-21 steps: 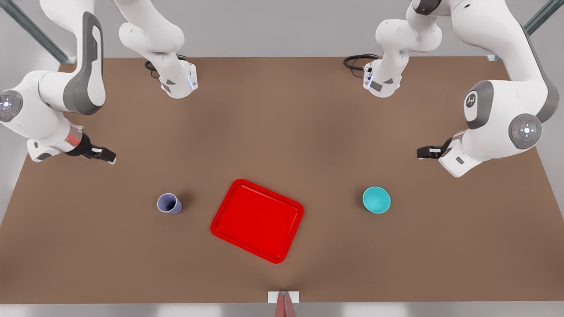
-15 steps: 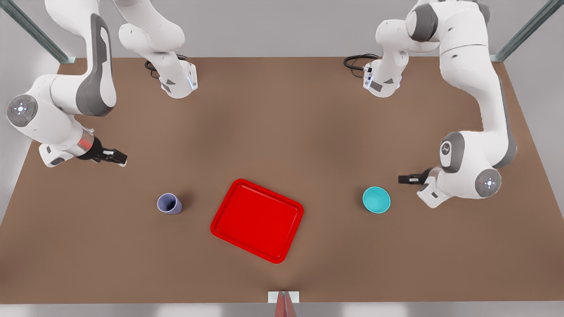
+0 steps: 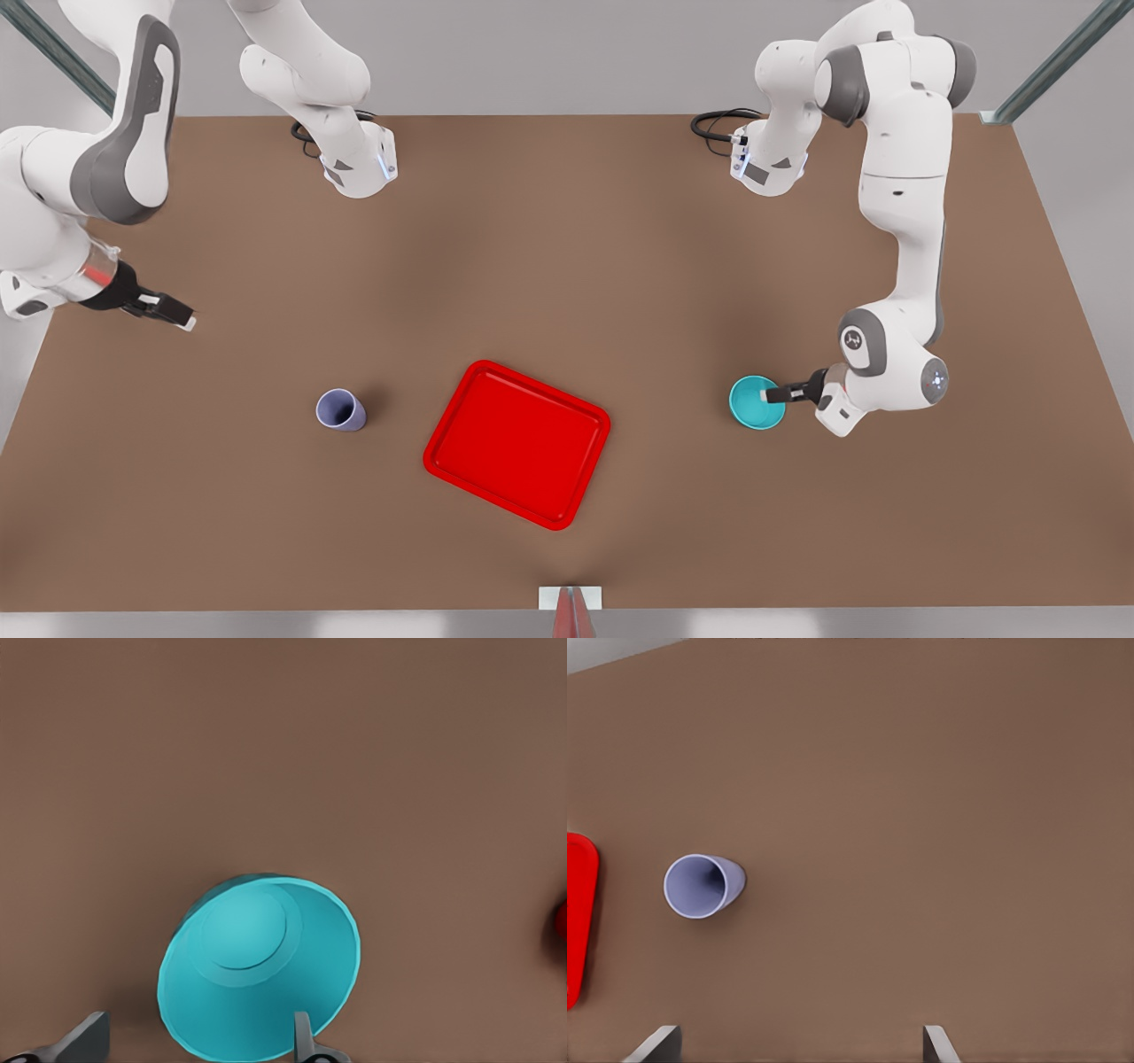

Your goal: Place the bowl on the tray with the left arm and the cup on the tray with the right arm

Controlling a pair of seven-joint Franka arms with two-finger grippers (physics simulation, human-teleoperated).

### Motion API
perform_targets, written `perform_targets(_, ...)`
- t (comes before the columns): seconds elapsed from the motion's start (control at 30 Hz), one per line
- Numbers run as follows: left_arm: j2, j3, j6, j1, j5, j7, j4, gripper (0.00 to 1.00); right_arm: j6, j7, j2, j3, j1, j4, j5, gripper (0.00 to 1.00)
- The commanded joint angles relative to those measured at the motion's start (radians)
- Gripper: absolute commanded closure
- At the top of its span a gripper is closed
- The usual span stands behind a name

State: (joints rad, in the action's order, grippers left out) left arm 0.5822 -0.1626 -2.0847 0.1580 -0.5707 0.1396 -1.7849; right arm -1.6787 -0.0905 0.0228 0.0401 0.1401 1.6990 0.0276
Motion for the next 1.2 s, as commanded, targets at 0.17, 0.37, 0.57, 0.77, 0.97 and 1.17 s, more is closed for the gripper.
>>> perform_targets(0.17,0.031,0.000,-0.044,0.000,-0.018,0.000,0.001,0.00,0.088,-0.002,0.003,-0.003,-0.054,-0.070,0.000,0.00)
perform_targets(0.37,0.059,0.002,-0.054,0.000,-0.031,0.003,0.001,0.00,0.079,-0.003,0.025,-0.003,-0.054,-0.071,0.000,0.00)
perform_targets(0.57,0.064,0.002,-0.052,0.009,-0.029,0.002,0.002,0.50,0.076,-0.005,0.023,-0.005,-0.056,-0.071,0.002,0.00)
perform_targets(0.77,0.062,0.002,-0.054,0.017,-0.014,0.005,0.009,0.67,0.076,-0.005,0.023,-0.005,-0.056,-0.070,0.002,0.00)
perform_targets(0.97,0.071,0.002,-0.092,0.031,-0.008,0.006,0.009,0.76,0.074,-0.005,0.025,-0.005,-0.056,-0.070,0.002,0.00)
perform_targets(1.17,0.074,0.002,-0.101,0.041,-0.011,-0.002,0.010,0.79,0.073,-0.005,0.025,-0.005,-0.056,-0.068,0.005,0.00)
